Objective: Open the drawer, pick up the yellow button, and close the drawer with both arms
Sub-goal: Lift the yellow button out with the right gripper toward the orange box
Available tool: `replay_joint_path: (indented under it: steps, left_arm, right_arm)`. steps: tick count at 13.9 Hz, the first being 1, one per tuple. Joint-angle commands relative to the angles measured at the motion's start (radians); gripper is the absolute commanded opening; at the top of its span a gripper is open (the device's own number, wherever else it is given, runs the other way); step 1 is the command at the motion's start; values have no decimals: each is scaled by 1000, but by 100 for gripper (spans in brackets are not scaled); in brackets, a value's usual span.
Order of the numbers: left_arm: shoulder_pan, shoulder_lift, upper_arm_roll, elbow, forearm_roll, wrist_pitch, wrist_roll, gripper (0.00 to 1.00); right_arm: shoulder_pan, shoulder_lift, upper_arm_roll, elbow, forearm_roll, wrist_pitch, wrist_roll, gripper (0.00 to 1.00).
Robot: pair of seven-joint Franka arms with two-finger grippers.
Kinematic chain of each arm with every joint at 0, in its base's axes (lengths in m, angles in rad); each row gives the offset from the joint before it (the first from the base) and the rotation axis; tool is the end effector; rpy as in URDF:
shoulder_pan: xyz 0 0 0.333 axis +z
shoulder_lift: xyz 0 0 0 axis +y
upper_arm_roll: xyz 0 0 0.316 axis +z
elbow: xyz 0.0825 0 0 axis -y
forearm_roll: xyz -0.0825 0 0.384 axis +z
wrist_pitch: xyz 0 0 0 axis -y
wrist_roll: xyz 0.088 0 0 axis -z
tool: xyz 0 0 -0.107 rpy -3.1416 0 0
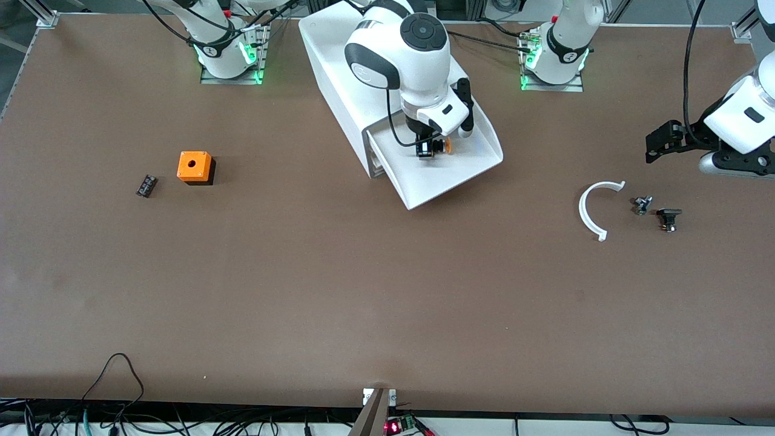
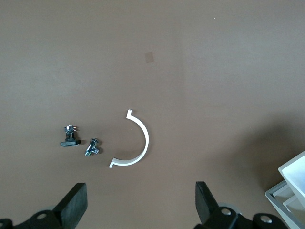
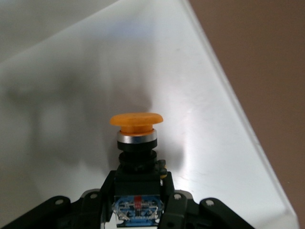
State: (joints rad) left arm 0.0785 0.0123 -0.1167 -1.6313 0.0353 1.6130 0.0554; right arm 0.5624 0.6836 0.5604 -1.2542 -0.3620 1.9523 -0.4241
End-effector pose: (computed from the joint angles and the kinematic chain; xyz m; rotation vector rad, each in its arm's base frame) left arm 0.5598 -0.0174 0.5928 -3.1041 0.1486 0.0479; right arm 0.4336 0.5994 0.4093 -2.2290 -2.1618 -0.1657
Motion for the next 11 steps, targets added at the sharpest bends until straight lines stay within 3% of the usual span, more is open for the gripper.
replay_joint_path:
  steps: [1, 3, 4, 6, 8, 11]
  left_arm:
    - [6, 18, -1, 37, -6, -25, -5, 100]
    - [12, 18, -1, 37, -6, -25, -5, 100]
    - [12, 18, -1, 37, -6, -25, -5, 100]
    - [12, 20, -1, 37, -6, -24, -3, 100]
    - [10, 35, -3, 37, -3, -21, -3, 100]
    - [12, 57, -1, 39, -6, -21, -6, 100]
  right_arm:
    - [-19, -71, -5, 10, -11, -13, 117, 14]
    - [-48, -105, -31, 10, 11, -23, 217, 14]
    - [-59, -122, -75, 10, 64, -23, 222, 14]
    - [-62, -179, -213, 6, 200, -39, 229, 14]
    - [-62, -194, -343, 4, 279, -99, 273, 14]
    - [-79, -213, -453, -33, 290, -157, 405, 14]
